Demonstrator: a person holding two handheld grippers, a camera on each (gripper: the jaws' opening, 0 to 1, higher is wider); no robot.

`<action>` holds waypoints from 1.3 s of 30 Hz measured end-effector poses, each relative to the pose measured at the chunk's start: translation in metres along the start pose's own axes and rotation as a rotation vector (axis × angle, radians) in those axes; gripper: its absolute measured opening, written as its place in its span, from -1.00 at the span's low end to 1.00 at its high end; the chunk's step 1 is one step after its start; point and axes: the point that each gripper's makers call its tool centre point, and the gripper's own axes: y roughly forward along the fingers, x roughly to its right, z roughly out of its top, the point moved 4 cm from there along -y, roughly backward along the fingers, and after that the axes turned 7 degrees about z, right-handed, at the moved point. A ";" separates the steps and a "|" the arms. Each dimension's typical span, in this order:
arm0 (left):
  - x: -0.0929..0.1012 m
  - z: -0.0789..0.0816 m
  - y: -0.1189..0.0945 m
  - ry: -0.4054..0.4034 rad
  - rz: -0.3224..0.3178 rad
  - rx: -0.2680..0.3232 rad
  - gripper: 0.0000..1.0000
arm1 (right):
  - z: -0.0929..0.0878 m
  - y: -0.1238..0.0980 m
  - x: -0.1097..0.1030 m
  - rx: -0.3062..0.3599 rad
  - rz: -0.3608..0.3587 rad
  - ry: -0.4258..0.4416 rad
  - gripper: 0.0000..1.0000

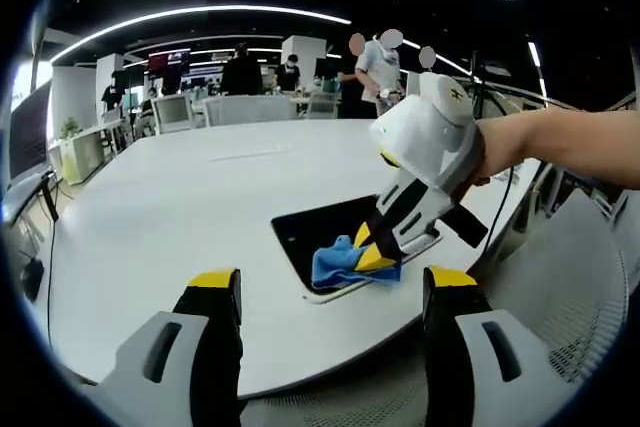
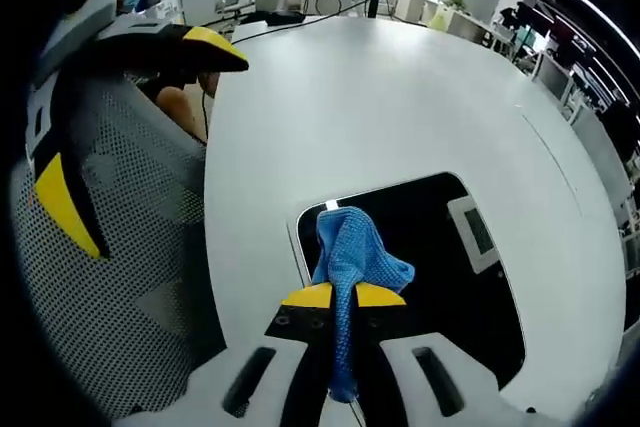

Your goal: Wipe the mirror surface with the cleaning cloth until all visible marks leave the cleaned area.

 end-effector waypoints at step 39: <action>0.000 -0.001 -0.001 -0.001 -0.003 -0.011 0.44 | -0.007 -0.006 -0.012 0.121 -0.027 0.083 -1.00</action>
